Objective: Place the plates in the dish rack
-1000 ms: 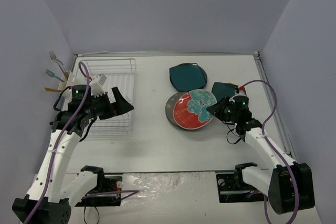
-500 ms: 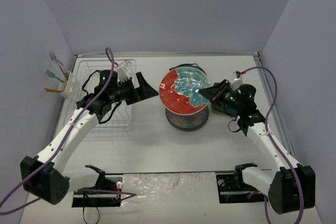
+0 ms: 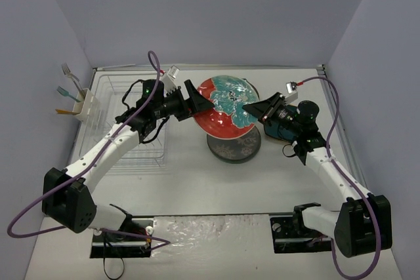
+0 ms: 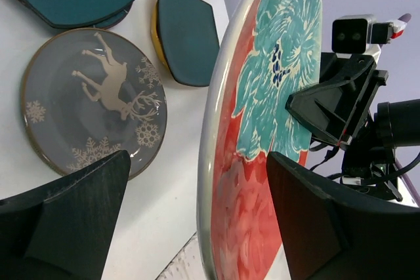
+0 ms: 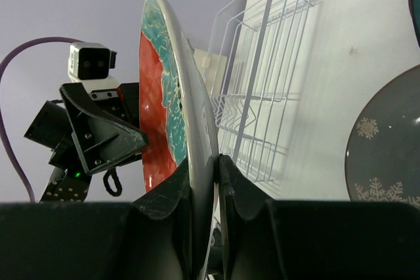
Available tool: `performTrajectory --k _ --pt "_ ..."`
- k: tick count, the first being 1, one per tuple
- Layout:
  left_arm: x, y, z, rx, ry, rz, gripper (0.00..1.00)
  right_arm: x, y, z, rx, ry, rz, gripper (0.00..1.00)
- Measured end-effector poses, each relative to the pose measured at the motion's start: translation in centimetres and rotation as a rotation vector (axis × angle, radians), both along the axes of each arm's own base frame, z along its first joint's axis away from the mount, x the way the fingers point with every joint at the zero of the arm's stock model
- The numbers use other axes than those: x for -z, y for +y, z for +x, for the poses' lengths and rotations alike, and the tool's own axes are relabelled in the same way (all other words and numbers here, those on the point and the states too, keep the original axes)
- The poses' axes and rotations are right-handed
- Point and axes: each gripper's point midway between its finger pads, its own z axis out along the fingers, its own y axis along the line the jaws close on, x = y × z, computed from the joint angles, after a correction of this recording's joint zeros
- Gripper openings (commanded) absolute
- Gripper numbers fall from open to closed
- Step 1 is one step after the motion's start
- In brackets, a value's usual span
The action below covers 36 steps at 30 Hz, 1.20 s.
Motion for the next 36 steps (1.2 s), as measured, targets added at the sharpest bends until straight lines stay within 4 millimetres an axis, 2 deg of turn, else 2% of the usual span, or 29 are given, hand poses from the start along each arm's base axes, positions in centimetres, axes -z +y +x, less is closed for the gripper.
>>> performTrajectory --k 8,15,23,26,27,28,31,32,33,36 --pt "-0.5 -1.0 -0.4 0.032 0.009 -0.038 0.49 -0.1 0.4 0.0 -0.022 -0.015 0.006 0.0" --pt "-0.7 -1.0 -0.6 0.034 0.002 -0.039 0.38 0.3 0.4 0.2 -0.023 -0.017 -0.007 0.0" --pt "-0.6 -0.8 -0.9 0.042 0.015 -0.032 0.01 0.2 0.5 0.1 -0.028 -0.032 -0.011 0.0" --pt "-0.7 -0.7 -1.0 0.045 0.018 -0.031 0.0 0.2 0.5 0.1 -0.031 -0.038 -0.011 0.02" --pt "-0.6 -0.7 -1.0 0.045 0.02 -0.03 0.0 0.2 0.5 0.1 -0.033 -0.039 -0.012 0.08" --pt "-0.6 -0.6 -1.1 0.046 0.021 -0.027 0.0 0.2 0.5 0.1 -0.034 -0.041 -0.015 0.18" --pt "-0.5 -0.5 -1.3 0.049 0.023 -0.019 0.0 0.4 0.5 0.0 -0.04 -0.047 -0.028 0.61" --pt "-0.5 -0.4 -1.3 0.05 0.022 -0.014 0.0 0.5 0.5 0.0 -0.042 -0.049 -0.033 0.72" --pt "-0.5 -0.1 -1.4 0.05 0.02 -0.003 0.0 0.7 0.5 0.0 -0.043 -0.05 -0.042 0.81" --pt "-0.3 1.3 -1.5 0.037 0.008 0.067 0.0 1.2 0.5 -0.1 -0.047 -0.062 -0.087 0.97"
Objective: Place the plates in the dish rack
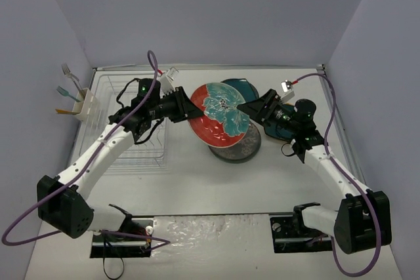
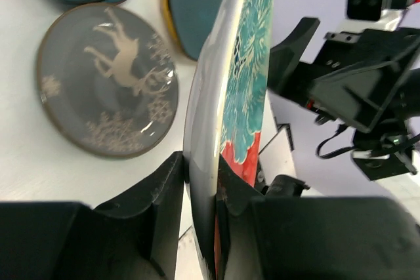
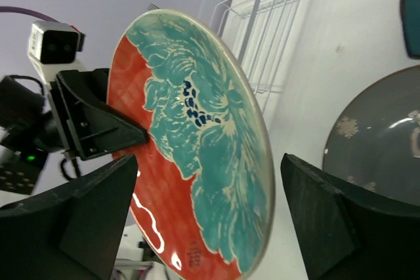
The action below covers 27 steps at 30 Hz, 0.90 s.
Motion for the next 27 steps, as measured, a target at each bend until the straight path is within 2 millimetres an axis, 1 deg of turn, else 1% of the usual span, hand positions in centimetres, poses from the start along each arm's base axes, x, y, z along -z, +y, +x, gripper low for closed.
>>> performTrajectory --k 1,5,9,12,15,18,20,22,24,27 --pt "0.1 0.6 -0.1 -0.007 0.001 0.022 0.0 0.1 -0.1 0.0 0.0 -0.005 -0.018 1.0" --pt "-0.1 3.5 0.3 -0.062 -0.016 0.102 0.0 0.2 -0.3 0.4 0.002 -0.032 -0.076 1.0" --pt "-1.5 6.7 1.0 -0.126 -0.058 0.163 0.0 0.2 -0.7 0.8 0.01 -0.05 -0.144 1.0" --pt "-3.1 9.9 1.2 -0.186 -0.103 0.247 0.0 0.1 -1.2 1.1 0.028 -0.05 -0.205 1.0" --pt "-4.8 14.2 1.3 -0.265 -0.172 0.4 0.0 -0.2 -1.8 1.5 0.048 -0.065 -0.269 1.0" --pt "-6.6 19.3 1.2 -0.377 -0.227 0.586 0.0 -0.2 -2.3 1.6 0.062 -0.07 -0.315 1.0" --pt "-7.4 22.7 1.1 -0.448 -0.25 0.706 0.0 0.2 -2.6 1.4 0.066 -0.065 -0.339 1.0" --pt "-7.7 26.1 0.7 -0.513 -0.249 0.824 0.0 0.6 -2.8 1.2 0.067 -0.058 -0.36 1.0" --pt "-7.5 29.3 0.4 -0.552 -0.236 0.937 0.0 1.1 -2.8 1.0 0.061 -0.054 -0.385 1.0" --pt "-6.8 33.2 -0.2 -0.579 -0.186 1.082 0.0 1.8 -2.4 0.6 0.049 -0.05 -0.424 1.0"
